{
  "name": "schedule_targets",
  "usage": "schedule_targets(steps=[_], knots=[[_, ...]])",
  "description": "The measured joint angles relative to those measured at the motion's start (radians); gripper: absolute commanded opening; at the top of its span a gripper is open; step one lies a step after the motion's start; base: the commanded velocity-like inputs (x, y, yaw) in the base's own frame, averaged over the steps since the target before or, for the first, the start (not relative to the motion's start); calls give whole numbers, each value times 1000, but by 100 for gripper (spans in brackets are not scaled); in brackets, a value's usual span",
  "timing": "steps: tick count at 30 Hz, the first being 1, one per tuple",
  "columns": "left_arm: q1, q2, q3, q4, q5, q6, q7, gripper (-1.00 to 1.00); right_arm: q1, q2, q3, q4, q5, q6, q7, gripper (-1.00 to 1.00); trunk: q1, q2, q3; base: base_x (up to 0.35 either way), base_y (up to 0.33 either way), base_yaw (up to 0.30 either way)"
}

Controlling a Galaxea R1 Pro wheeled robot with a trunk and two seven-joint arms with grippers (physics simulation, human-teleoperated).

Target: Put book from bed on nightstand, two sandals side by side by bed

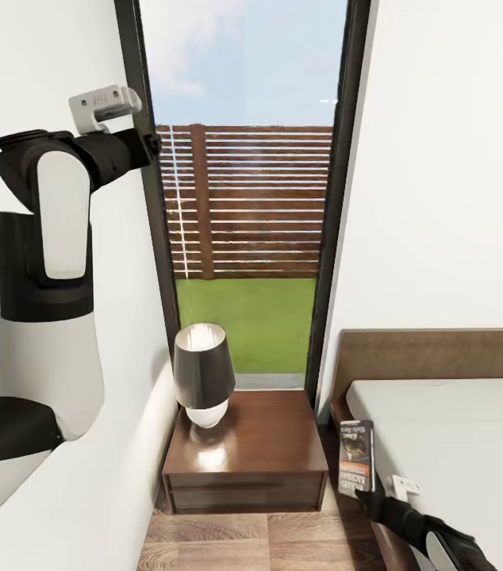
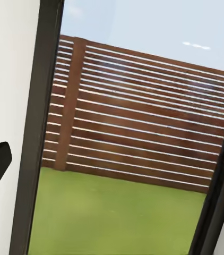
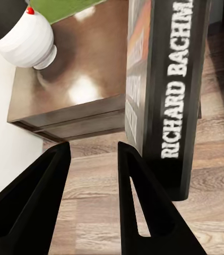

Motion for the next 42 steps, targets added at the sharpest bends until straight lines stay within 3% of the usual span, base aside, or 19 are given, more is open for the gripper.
schedule_targets(steps=[7, 13, 29, 38, 42], knots=[[-13, -4, -11, -2, -2, -9, 19, 100, -4, 1, 67, -4, -1, 7, -27, -100, 0, 0, 0, 80, 0, 0], [-15, -4, -14, -4, -2, -12, 24, 100, -4, 0, 89, -4, -3, 9, -28, -100, 0, 0, 0, 103, 5, 0], [-16, -5, -38, -7, -2, -11, 33, 100, -4, -1, 99, 0, -11, 7, -24, -100, 0, 0, 0, 258, 66, 0], [-16, -12, -55, -9, -2, -11, 102, 100, -5, -1, 102, 0, -15, 7, -22, -100, 0, 0, 0, 207, 8, 0], [-16, -26, -76, -9, -1, -10, 116, 100, -4, 0, 103, 0, -16, 8, -22, -100, 0, 0, 0, 301, 2, 0]])
